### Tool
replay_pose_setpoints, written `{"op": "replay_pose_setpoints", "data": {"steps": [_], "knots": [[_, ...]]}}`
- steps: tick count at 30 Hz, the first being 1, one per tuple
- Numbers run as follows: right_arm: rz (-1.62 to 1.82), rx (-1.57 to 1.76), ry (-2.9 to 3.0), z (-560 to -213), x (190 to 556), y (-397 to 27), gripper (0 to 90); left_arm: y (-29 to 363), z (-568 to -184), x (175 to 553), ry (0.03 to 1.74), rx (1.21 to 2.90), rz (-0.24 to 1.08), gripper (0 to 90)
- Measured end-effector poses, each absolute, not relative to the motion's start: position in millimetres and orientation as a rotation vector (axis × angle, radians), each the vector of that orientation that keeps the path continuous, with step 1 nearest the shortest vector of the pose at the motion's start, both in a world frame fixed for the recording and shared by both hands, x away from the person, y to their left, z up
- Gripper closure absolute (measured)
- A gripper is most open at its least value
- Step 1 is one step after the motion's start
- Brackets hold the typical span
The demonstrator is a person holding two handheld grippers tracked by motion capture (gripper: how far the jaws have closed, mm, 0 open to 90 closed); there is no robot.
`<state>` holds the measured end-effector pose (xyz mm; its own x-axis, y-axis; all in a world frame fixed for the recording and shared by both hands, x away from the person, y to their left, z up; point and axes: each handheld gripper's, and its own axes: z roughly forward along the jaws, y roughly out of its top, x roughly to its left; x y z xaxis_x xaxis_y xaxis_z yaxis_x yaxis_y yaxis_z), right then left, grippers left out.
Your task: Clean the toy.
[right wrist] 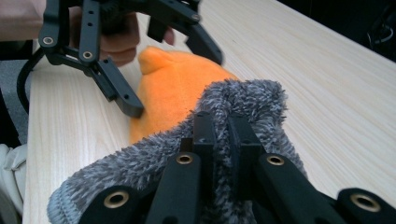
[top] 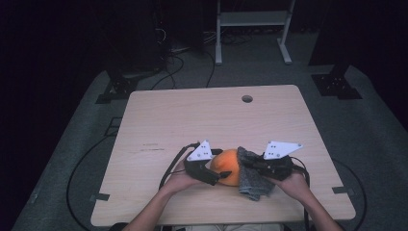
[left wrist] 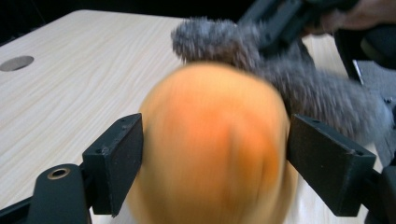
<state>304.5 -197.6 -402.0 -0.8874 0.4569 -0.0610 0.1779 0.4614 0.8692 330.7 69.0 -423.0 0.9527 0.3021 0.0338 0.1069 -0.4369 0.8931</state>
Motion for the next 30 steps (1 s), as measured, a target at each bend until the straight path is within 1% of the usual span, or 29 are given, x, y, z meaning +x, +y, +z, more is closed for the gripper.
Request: {"op": "replay_pose_setpoints", "data": {"steps": [1,2,3,4,6,12,15,18,20,21,22,24,25,27,28,29,30], "knots": [[1.393,0.535,2.423,-401,304,-195,82.8,69,-422,331,0.29,2.027,0.251,20.9],[1.393,0.535,2.423,-401,304,-195,82.8,69,-422,331,0.29,2.027,0.251,26.1],[1.397,0.536,2.407,-401,305,-193,82.8,71,-422,330,0.287,2.027,0.298,32.1],[1.411,0.55,2.401,-402,306,-194,82.8,71,-423,331,0.287,2.033,0.304,36.0],[1.434,0.565,2.396,-403,308,-196,82.8,72,-423,331,0.289,2.036,0.305,39.8],[1.463,0.652,2.381,-416,307,-209,82.8,81,-426,334,0.309,2.042,0.276,41.8],[1.473,0.724,2.401,-426,307,-221,82.8,83,-426,332,0.301,2.055,0.28,42.3],[1.493,0.753,2.404,-427,307,-224,82.7,82,-426,331,0.299,2.059,0.29,43.3],[1.534,0.751,2.389,-422,308,-222,82.7,82,-426,332,0.299,2.058,0.279,43.8],[1.677,0.766,2.363,-418,313,-220,82.6,82,-426,331,0.294,2.061,0.278,43.8],[1.719,0.777,2.36,-417,315,-219,82.6,82,-426,331,0.29,2.065,0.28,43.7],[1.715,0.771,2.371,-417,318,-215,82.6,82,-425,330,0.292,2.068,0.286,41.6],[1.669,0.761,2.403,-420,321,-210,82.7,82,-424,330,0.304,2.067,0.285,37.4],[1.646,0.757,2.428,-422,320,-209,82.5,82,-422,331,0.319,2.061,0.259,23.2],[1.607,0.738,2.447,-423,318,-208,82.4,79,-418,334,0.373,2.052,0.189,16.7],[1.59,0.725,2.453,-423,315,-207,82.4,77,-418,337,0.396,2.052,0.151,12.1],[1.59,0.719,2.455,-424,314,-208,82.4,77,-418,337,0.396,2.052,0.151,9.3]]}}
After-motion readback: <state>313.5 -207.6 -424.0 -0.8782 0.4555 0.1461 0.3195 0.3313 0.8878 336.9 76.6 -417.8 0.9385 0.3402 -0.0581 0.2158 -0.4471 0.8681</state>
